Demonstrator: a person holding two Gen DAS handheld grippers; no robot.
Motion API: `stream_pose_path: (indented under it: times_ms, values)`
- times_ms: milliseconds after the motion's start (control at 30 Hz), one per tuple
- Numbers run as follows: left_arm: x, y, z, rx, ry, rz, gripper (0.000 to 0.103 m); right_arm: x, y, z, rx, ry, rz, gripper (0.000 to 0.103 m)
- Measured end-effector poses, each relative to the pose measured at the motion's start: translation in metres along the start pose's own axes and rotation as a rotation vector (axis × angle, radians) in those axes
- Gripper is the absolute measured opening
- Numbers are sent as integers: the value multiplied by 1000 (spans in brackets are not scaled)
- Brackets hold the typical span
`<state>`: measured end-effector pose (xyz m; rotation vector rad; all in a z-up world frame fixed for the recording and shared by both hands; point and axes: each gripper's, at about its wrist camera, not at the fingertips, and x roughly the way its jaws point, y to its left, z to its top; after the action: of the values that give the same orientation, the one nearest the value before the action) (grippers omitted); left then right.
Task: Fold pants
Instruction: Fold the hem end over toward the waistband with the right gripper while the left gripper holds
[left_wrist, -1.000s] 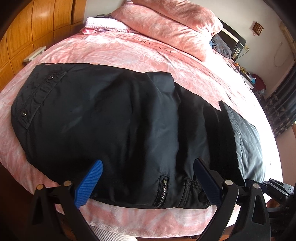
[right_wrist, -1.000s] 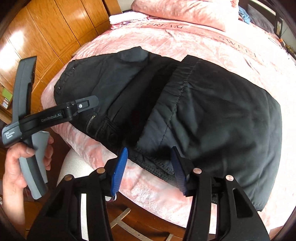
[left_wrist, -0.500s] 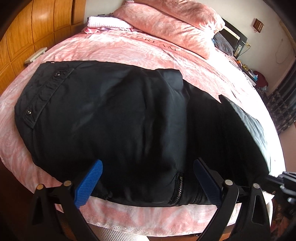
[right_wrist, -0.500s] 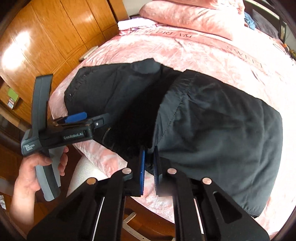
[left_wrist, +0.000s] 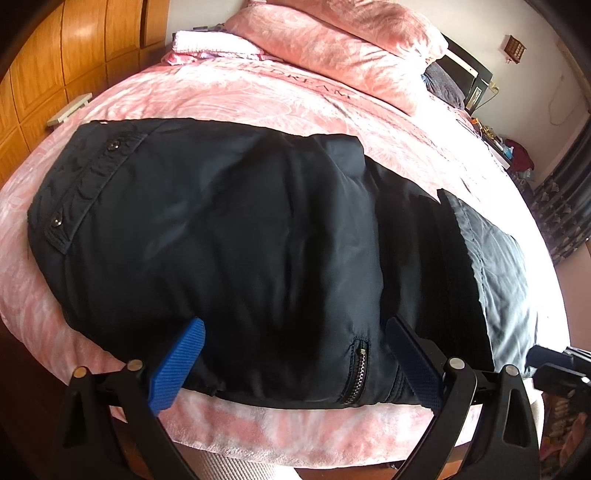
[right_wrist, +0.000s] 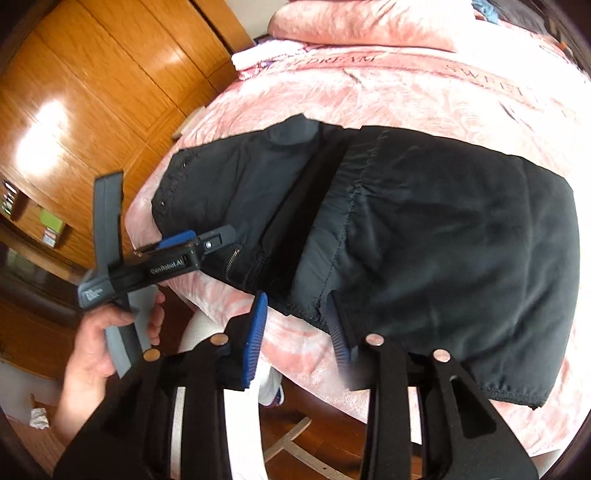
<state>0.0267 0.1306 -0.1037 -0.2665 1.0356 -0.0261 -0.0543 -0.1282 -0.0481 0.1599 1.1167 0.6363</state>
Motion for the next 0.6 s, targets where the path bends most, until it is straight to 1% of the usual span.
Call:
stream_pose_path:
  times_ms: [33,100,167,233,267,333,367,400,500,600]
  values:
    - [0,0,-1,2,1,3,99,-8,-4,-1,17,-18,3,38]
    - [1,-1,-1,5,3,9,99,-10,-7,0,24,-27,-35,38]
    - [2,-2,-2,12,4,19,99,1,-7,-2,30,0,-36,34]
    - [2,-4,-2,13,4,21,99,16,-5,-1,32,28,-26,33]
    - [2,-3,-2,11,3,19,99,26,-3,-1,25,46,-47,32]
    - [4,-2,-2,5,5,14,99,49,1,-1,-8,92,-132,32]
    - [5,-1,-1,4,7,14,99,59,1,-3,-18,106,-161,32]
    - [5,-2,-1,4,8,14,99,64,0,-3,-13,114,-170,32]
    - [4,1,-1,-2,5,4,99,58,-2,1,16,114,-138,32]
    - [-5,6,-3,-32,-7,-21,99,38,-3,6,22,61,-110,31]
